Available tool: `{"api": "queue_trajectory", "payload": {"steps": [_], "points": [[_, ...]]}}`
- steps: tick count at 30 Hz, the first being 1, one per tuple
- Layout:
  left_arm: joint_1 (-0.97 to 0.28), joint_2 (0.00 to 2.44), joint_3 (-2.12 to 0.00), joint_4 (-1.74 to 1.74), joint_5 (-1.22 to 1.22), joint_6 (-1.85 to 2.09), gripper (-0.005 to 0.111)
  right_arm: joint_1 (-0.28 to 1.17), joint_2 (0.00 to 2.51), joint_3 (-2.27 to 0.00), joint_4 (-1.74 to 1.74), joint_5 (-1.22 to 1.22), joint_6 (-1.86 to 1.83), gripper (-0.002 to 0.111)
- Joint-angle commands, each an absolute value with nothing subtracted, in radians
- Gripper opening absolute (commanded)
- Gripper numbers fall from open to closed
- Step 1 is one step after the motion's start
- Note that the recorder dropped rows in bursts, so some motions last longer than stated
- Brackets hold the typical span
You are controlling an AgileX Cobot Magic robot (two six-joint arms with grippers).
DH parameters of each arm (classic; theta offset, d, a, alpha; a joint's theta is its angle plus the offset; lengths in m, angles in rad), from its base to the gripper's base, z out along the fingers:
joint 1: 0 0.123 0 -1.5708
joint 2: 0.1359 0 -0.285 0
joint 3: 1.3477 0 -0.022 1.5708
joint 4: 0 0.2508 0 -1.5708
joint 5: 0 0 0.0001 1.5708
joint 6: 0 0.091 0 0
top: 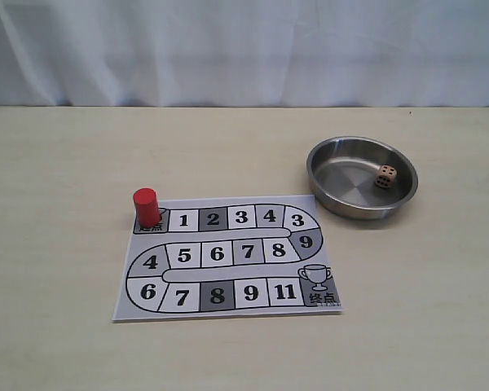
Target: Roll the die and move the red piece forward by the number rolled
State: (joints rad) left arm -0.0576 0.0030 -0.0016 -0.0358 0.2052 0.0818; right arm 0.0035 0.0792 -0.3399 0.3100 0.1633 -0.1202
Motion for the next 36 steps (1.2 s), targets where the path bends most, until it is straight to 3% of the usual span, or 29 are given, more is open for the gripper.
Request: {"api": "queue_trajectory", "payload": {"steps": [1, 10, 16, 19, 26, 31, 36], "points": [[-0.058, 0.0, 0.0, -0.037, 0.196, 0.085, 0.0, 0.002, 0.216, -0.455, 0.31, 0.269, -0.108, 0.004], [-0.058, 0.0, 0.0, -0.037, 0.196, 0.085, 0.0, 0.002, 0.536, -0.645, 0.34, 0.314, 0.0, 0.004], [-0.058, 0.0, 0.0, -0.037, 0.196, 0.085, 0.0, 0.002, 0.714, -0.718, 0.351, 0.268, -0.121, 0.005], [-0.058, 0.0, 0.0, -0.037, 0.196, 0.085, 0.0, 0.002, 0.805, -0.754, 0.351, 0.266, -0.192, 0.013], [-0.058, 0.0, 0.0, -0.037, 0.196, 0.085, 0.0, 0.002, 1.008, -0.838, 0.351, 0.311, -0.234, 0.044], [-0.058, 0.0, 0.0, -0.037, 0.196, 0.085, 0.0, 0.002, 1.161, -0.921, 0.351, 0.403, -0.276, 0.053], [-0.058, 0.0, 0.0, -0.037, 0.196, 0.085, 0.0, 0.002, 1.291, -1.02, 0.351, 0.527, -0.314, 0.053]]}}
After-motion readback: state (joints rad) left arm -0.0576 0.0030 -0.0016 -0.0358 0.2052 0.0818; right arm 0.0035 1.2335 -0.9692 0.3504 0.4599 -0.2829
